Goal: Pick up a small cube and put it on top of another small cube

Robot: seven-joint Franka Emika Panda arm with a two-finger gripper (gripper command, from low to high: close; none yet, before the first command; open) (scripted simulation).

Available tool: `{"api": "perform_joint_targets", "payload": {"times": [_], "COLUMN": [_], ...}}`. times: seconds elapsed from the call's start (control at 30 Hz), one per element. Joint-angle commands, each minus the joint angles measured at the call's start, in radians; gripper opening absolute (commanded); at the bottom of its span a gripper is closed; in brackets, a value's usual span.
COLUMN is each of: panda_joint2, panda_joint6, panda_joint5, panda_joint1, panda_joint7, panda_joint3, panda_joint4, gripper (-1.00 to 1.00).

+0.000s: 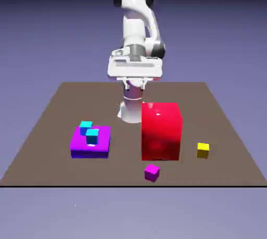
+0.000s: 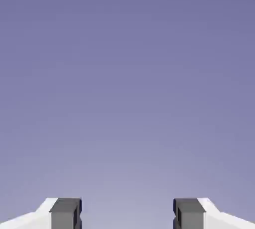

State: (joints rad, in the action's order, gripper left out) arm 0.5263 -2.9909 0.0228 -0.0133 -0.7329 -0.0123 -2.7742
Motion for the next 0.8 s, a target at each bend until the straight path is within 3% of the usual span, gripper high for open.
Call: {"api": "perform_joint_targets", "payload": {"times": [0.0,0.77], "panda_joint2": [-0.036,-0.870], "panda_joint6": [0.038,0.918], "panda_joint5": [0.019,0.453], "panda_joint1": [-0.001,-0.025], "panda_joint7": [0.007,0.162], "panda_joint3": [-0.010,-0.245], "panda_joint4": [0.030,0.712], "gripper": [0.00,0.00]}}
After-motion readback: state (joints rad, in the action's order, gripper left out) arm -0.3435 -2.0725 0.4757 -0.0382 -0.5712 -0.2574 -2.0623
